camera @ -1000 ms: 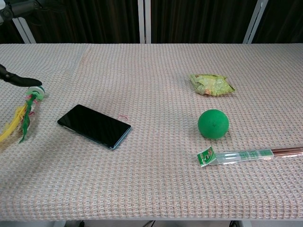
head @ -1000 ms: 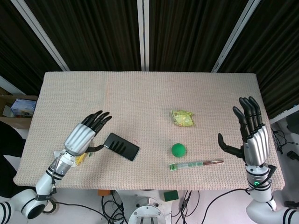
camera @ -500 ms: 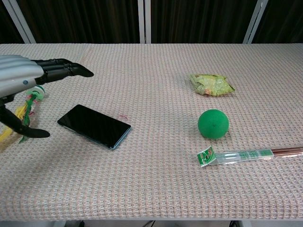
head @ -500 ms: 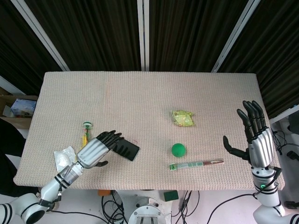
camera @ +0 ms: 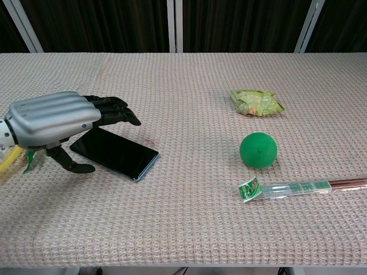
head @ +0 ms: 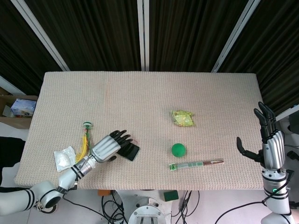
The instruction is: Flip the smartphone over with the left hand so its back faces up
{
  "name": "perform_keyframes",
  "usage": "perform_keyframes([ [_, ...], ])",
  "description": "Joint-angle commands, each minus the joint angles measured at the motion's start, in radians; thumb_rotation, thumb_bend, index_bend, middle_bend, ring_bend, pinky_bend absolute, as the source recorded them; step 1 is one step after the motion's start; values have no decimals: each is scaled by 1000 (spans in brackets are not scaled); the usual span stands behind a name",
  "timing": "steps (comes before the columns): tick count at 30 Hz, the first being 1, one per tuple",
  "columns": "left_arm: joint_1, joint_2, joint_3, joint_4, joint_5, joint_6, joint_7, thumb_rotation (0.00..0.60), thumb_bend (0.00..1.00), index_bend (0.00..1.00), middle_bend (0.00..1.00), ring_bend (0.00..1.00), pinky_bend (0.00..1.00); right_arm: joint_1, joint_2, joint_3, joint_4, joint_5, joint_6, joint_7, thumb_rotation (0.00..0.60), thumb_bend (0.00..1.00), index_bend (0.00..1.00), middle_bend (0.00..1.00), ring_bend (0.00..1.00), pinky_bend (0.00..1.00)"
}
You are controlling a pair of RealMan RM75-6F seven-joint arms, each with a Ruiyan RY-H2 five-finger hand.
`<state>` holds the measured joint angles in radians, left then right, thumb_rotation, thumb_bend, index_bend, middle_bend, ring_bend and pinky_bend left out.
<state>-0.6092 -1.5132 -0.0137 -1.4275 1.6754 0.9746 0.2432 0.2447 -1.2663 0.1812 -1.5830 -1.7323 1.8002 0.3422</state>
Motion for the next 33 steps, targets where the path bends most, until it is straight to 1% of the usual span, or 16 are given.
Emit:
perform_keyframes([
  [1,-10,-11,9,15,-10,-12,5,600,175,141,124,41,170,1,-7,2,10,5,-3,5,468,453,0,0,0,0],
  [7,-20,-24,20,33,-31,-26,0,600,181,154,148,41,171,2,-19,1,25,5,-4,4,468,461,0,0,0,0],
  [9,-21,-27,22,37,-37,-27,-1,600,183,172,170,40,171,2,-20,1,25,4,-5,2,467,462,0,0,0,0],
  [14,-20,-43,27,59,-38,-6,-5,600,183,256,248,41,171,1,-20,-2,26,6,-10,-1,468,465,0,0,0,0],
  [21,-17,-68,33,91,-31,30,-13,600,183,295,291,60,177,-2,-22,-4,34,10,-14,0,467,474,0,0,0,0],
  [25,-18,-81,39,113,-34,32,-25,600,188,313,324,76,182,-1,-22,-5,36,7,-15,2,468,476,0,0,0,0],
  [27,-19,-88,40,120,-36,35,-39,600,213,319,334,81,184,-1,-23,-7,38,6,-17,1,467,477,0,0,0,0],
  [33,-24,-103,39,138,-23,67,-100,600,348,369,375,99,191,-2,-25,-8,44,7,-19,4,466,477,0,0,0,0],
])
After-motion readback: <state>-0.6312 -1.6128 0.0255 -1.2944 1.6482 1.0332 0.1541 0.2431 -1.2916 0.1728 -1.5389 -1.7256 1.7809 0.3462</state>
